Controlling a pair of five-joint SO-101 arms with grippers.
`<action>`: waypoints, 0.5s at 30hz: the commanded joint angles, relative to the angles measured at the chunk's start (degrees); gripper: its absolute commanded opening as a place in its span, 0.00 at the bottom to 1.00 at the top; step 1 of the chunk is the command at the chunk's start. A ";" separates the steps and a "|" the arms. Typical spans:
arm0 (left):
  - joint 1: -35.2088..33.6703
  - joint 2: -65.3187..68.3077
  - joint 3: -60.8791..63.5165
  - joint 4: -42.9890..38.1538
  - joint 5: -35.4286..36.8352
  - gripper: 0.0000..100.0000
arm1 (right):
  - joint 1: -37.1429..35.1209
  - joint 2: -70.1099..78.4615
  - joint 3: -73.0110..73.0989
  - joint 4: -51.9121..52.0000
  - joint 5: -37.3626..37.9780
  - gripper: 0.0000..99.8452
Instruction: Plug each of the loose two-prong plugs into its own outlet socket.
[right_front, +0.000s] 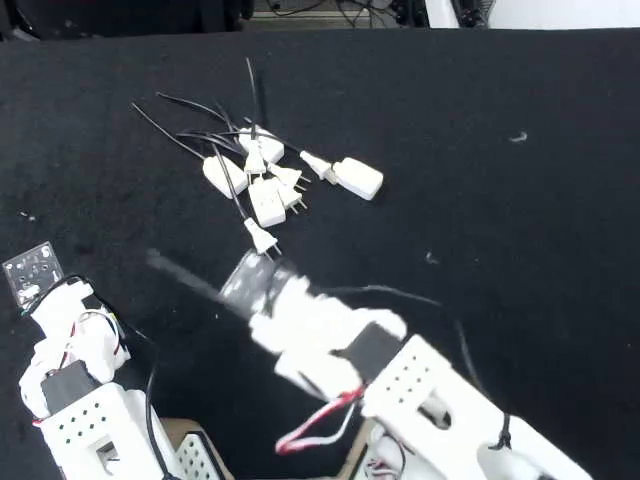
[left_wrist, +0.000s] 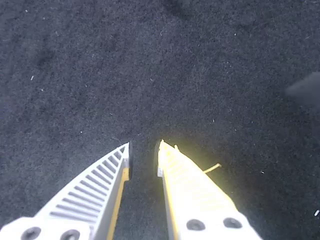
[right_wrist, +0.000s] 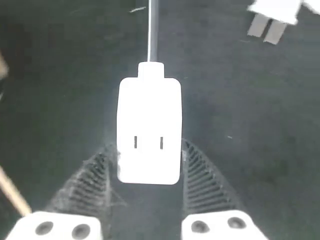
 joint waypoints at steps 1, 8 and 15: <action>0.48 -0.53 -0.40 0.53 -0.53 0.11 | -6.77 1.98 -3.56 0.70 2.20 0.01; 0.48 -0.53 -0.40 0.62 -0.53 0.11 | -5.80 11.21 -4.79 -1.49 3.43 0.02; 0.48 -0.53 -0.40 0.62 -0.53 0.11 | 5.27 20.09 -6.02 -7.12 2.90 0.26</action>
